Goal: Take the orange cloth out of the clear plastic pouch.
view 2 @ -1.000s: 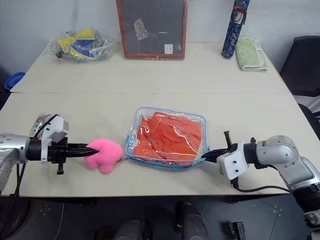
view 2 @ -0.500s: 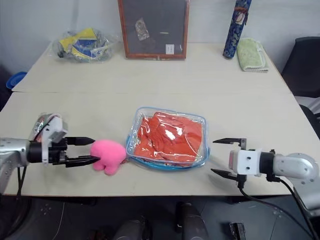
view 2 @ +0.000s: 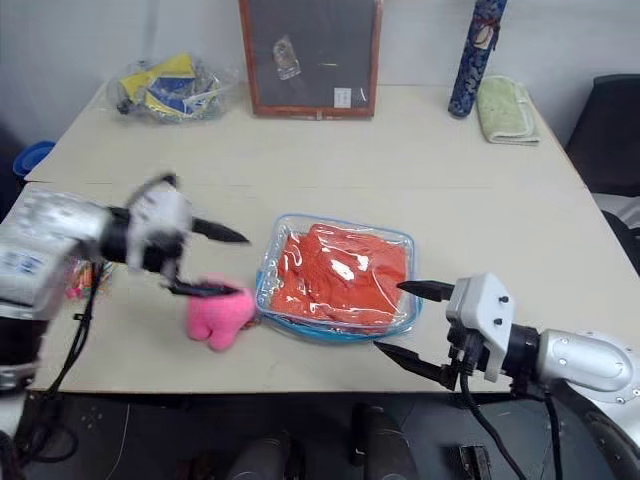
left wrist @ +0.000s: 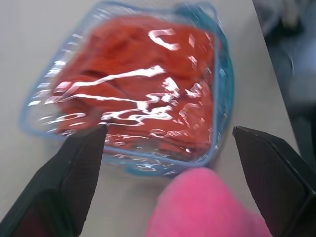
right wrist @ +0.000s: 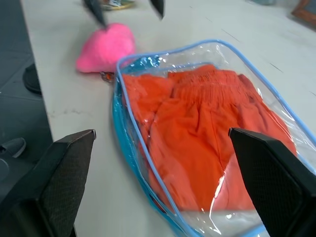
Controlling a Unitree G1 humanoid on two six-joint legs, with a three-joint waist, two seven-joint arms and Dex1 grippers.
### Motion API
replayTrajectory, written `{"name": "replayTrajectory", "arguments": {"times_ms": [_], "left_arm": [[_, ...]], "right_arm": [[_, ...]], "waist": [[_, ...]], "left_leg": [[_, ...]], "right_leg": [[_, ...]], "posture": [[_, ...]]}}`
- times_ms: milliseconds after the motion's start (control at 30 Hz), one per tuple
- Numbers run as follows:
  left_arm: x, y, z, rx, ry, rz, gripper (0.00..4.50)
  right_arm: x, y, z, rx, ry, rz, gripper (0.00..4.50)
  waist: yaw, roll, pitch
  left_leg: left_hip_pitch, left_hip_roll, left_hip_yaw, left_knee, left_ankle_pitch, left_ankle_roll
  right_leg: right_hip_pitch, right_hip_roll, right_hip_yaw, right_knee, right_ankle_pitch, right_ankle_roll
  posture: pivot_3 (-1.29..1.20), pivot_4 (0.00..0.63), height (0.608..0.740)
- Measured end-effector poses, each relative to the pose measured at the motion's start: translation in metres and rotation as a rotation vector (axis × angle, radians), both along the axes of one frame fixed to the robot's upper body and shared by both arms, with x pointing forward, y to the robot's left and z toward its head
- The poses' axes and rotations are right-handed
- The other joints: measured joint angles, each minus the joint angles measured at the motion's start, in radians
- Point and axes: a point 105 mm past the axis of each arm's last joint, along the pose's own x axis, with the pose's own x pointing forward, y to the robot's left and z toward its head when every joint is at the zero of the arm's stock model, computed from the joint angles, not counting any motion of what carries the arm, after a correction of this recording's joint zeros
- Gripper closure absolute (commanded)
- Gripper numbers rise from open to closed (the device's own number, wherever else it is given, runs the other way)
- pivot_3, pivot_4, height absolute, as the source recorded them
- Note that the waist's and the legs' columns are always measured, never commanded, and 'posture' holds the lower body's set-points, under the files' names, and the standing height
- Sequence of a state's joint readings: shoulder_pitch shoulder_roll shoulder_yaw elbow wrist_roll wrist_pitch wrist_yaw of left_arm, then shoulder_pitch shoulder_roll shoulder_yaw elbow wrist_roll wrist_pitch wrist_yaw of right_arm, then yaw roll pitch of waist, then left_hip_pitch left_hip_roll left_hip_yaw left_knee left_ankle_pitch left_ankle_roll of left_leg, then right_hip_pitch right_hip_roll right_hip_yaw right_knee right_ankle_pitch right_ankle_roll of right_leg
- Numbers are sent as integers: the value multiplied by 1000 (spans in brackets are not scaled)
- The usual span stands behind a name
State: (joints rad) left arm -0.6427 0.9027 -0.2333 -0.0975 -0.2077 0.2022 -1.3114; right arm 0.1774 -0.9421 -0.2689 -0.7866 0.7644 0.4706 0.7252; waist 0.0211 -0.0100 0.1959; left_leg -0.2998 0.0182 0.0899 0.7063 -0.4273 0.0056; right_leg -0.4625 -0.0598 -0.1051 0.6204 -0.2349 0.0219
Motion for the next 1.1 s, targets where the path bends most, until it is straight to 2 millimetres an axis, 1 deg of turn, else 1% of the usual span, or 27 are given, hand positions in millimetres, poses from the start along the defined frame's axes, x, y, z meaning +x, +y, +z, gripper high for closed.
{"name": "replayTrajectory", "arguments": {"times_ms": [33, 100, 267, 367, 467, 567, 633, 733, 833, 933, 1100], "left_arm": [[2, 0, -7, 55, -54, -29, 176], [7, 3, -14, 107, -114, -47, 176], [14, 3, -23, 139, -231, -74, 176], [15, -7, -28, 85, -243, -75, 176], [11, -13, -34, 39, -202, -60, 176], [-4, -18, -36, 4, -132, -104, 176], [-9, -19, -34, 4, -122, -127, 176], [-5, -17, -29, 8, -163, -103, 176], [0, -17, -30, 21, -198, -89, 176], [3, -17, -32, 15, -206, -72, 814], [3, -18, -32, 4, -209, -72, 2385]], "right_arm": [[0, 0, -2, -3, 6, -7, 5], [-2, 1, -5, -5, 14, -19, 5], [-5, 2, -10, 7, 24, -52, 5], [-5, 1, -13, -7, 27, -65, 5], [-6, 0, -15, -23, 27, -68, 5], [-7, 1, -16, -28, 26, -62, 5], [-7, 1, -17, -35, 24, -59, 5], [-8, 3, -18, -38, 24, -44, 5], [-8, 3, -17, -38, 12, -36, 5], [-8, 3, -17, -38, 9, -32, 0], [-7, 1, -19, -54, 8, -31, 0]], "waist": [[0, 0, 0], [1, 0, 0], [4, 0, 0], [4, 0, 0], [4, 0, 0], [2, 0, 0], [3, 0, 0], [3, 0, 0], [3, 0, 0], [3, 0, 0], [4, 0, 0]], "left_leg": [[1, 0, 1, -1, 0, 0], [1, 0, 1, -1, 0, 0], [1, 0, 1, -1, 0, 1], [1, 0, 1, 0, 0, 2], [1, 0, 1, 0, 0, 2], [1, 1, 1, -1, 0, 2], [1, 1, 0, 0, 0, 2], [1, 0, 1, 0, 0, 2], [1, 0, 0, 0, 0, 2], [1, 0, 0, 0, 0, 2], [1, 0, 0, 0, 0, 2]], "right_leg": [[0, 0, 1, 0, 0, 0], [0, 0, 1, 1, 0, 0], [0, -1, 1, 1, 0, 0], [0, -1, 1, 1, 0, 0], [0, -1, 1, 1, 0, 0], [0, -1, 1, 1, 0, 0], [0, -1, 1, 1, 0, 0], [1, -1, 1, 1, 0, 0], [1, -1, 1, 1, 0, 1], [1, -1, 1, 1, 0, 1], [1, -1, 1, 1, 0, 1]], "posture": [[0, 150, 740], [0, 150, 740], [0, 150, 740], [0, 150, 740], [0, 150, 740], [0, 150, 740], [0, 150, 740], [0, 150, 740], [0, 150, 740], [0, 150, 740], [0, 150, 740]]}}
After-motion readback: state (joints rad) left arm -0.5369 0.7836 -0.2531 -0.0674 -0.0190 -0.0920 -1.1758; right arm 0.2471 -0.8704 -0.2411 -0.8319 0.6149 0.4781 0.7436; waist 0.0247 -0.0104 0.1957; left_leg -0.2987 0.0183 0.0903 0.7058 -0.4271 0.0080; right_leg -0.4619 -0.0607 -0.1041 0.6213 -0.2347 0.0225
